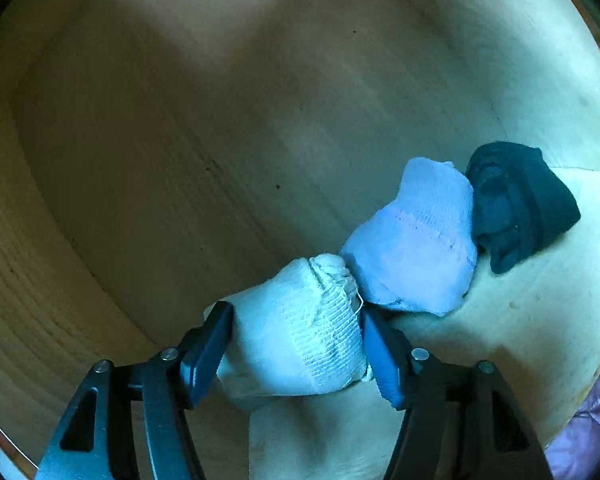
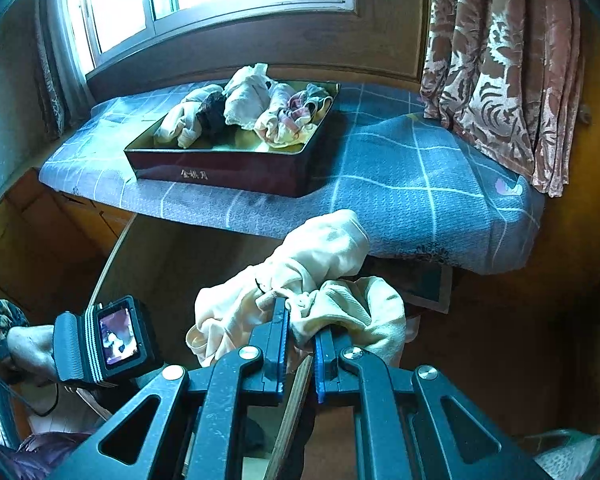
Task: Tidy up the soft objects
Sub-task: 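Carry the beige garment over the tin box while the left gripper grips the white sock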
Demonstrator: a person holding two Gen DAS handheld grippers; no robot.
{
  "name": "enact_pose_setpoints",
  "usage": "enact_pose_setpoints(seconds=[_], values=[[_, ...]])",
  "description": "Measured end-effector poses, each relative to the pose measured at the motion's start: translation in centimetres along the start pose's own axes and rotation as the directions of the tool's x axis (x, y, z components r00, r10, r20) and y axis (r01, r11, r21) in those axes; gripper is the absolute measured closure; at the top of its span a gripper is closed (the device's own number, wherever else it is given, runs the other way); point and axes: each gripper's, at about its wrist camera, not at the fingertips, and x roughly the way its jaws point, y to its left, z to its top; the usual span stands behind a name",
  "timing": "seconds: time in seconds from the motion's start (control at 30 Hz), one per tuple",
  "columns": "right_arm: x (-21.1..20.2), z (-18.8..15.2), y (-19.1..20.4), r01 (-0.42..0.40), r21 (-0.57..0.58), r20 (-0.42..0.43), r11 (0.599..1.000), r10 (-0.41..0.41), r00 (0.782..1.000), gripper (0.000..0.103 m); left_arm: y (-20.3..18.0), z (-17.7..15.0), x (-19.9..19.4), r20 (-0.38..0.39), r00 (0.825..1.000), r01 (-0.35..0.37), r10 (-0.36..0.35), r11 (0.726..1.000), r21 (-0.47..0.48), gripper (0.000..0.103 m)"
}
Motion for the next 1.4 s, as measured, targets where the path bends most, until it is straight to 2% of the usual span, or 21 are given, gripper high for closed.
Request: enact_pose_setpoints(seconds=[0.2,0.4,0.53,0.9,1.2,1.4], values=[[-1.4,0.6,-0.2,0.014,0.002,0.035,1.000,-0.014,0.999,0.093,0.2,0.7,0.4,0.002,1.000,-0.001,0.001,1.000,0.008,0.041],[-2.9,1.7,-0.6,0.023,0.004,0.076,1.000,-0.023,0.997,0.093,-0.1,-0.9,0.1,0.021,1.000,0.012,-0.012,1.000,0.003,0.044],[-3.9,3.0,-0.9,0.036,-0.002,0.112,0.999,-0.036,0.993,0.093,1.0,-2.0,-1.0,0.046,0.998,0.051,-0.050,0.999,-0.017,0.047],[-3.5,5.5,-0.9,0.069,-0.021,0.127,0.997,-0.066,0.990,0.093,1.6,-2.7,-1.7,0.066,0.996,0.062,-0.061,0.998,-0.023,0.049],[-2.7,10.2,0.3,0.069,-0.052,0.158,0.996,-0.060,0.986,0.093,2.4,-2.8,-2.6,0.072,0.995,0.076,-0.073,0.997,-0.030,0.049],[-1.5,14.3,1.3,0.034,-0.070,0.186,0.997,-0.021,0.982,0.093,2.8,-2.7,-2.8,0.074,0.994,0.081,-0.078,0.996,-0.035,0.049]])
